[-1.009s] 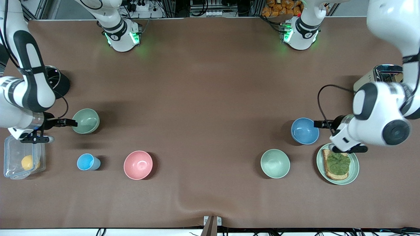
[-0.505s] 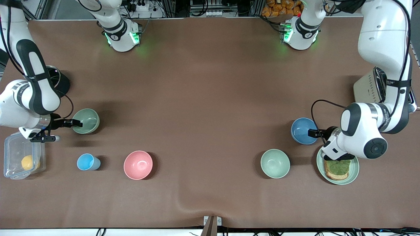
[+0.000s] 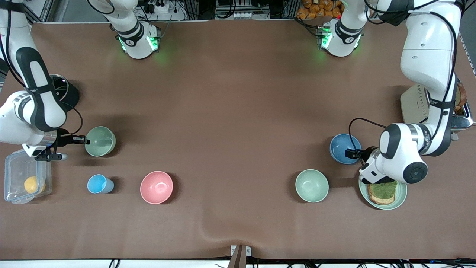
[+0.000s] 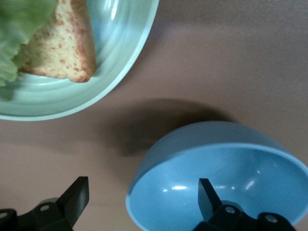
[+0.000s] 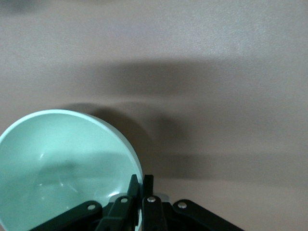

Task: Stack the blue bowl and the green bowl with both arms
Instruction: 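Grasp the green bowl with the right gripper while the left gripper grasps the blue bowl, then lift the green bowl with the right gripper while the left gripper lifts the blue bowl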

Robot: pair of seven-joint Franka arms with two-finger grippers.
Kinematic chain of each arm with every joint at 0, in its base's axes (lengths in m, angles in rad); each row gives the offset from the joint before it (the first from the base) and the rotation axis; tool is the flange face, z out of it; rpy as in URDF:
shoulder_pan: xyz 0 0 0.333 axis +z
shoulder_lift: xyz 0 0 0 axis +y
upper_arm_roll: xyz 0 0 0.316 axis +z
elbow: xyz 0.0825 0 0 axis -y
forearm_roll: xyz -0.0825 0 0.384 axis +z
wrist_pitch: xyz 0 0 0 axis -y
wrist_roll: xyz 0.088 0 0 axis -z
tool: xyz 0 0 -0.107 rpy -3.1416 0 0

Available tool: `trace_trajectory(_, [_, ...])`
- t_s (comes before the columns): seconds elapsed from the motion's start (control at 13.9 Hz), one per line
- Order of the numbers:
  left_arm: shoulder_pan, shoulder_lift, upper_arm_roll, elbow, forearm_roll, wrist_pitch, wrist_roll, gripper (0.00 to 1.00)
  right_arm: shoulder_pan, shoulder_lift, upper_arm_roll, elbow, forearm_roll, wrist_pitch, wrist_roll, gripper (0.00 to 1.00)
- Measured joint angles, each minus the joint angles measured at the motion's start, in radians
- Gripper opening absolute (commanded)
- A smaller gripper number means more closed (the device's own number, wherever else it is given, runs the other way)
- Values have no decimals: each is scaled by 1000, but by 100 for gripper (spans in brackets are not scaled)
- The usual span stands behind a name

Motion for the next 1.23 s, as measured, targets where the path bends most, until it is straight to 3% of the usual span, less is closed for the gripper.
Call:
trace_trajectory(0.14, [-1,8,0,0,0,12,0,50,1,-2,7,15,12,-64,0,0])
trace_trajectory(0.22, [-2,9,0,0,0,13,0,31,1,-5,10,33,31,-109,0,0])
trace_trajectory(0.29, [-3,9,-1,0,0,13,0,13,1,-9,12,54,49,-155,0,0])
trace_trajectory(0.36, [-3,9,-1,1,0,14,0,7,2,-16,13,74,58,-194,3,0])
trace_trajectory(0.72, [-4,9,-1,4,0,18,0,4,50,-82,22,96,79,-295,157,0])
trace_trajectory(1.23, [2,-45,-6,20,0,17,10,0,247,-240,30,15,135,-310,526,0])
